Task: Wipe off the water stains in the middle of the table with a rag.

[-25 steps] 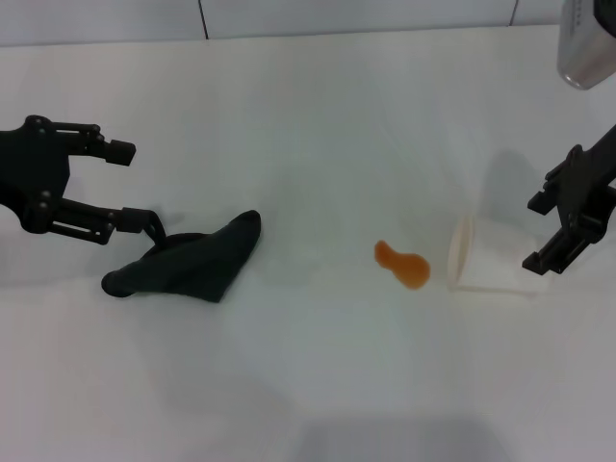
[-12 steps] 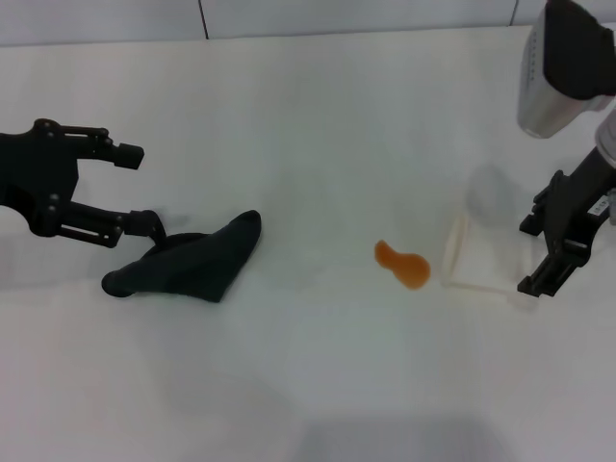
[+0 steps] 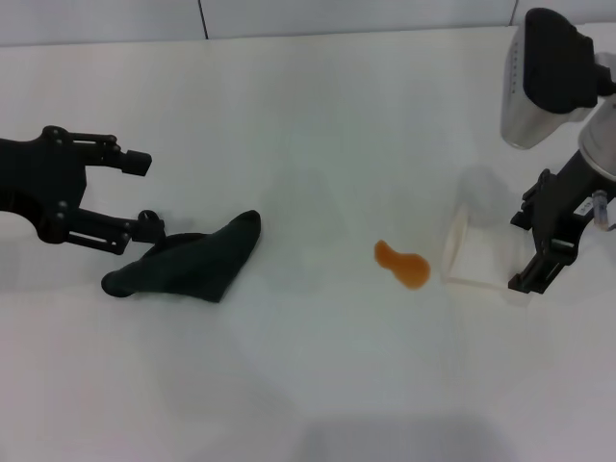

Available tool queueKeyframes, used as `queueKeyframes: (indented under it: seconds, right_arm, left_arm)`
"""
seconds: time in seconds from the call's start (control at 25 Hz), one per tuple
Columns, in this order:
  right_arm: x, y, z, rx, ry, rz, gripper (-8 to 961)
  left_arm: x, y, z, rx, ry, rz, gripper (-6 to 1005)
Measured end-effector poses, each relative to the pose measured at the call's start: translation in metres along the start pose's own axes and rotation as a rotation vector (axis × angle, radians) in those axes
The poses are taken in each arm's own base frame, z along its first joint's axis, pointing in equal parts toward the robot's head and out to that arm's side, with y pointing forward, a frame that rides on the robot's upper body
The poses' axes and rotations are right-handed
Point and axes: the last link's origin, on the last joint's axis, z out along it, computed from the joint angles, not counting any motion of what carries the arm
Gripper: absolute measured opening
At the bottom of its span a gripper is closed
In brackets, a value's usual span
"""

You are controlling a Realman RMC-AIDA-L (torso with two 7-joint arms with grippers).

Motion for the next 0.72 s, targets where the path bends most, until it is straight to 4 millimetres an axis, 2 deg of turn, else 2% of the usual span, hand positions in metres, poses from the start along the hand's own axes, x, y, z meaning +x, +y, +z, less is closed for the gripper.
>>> queueKeyframes:
  seconds: [0.44,0.72]
  right_arm:
    - [-0.016,0.004,0.022,-0.04,0.007,-0.022,857]
    - [-0.021,0.003,0.025,-0.028,0.015,-0.034,842]
  left_arm:
    - [0.001,0.001,0.005,-0.009,0.0,0.005,871]
    - [-0.002,0.002,0.006,-0.007,0.0,0.003,871]
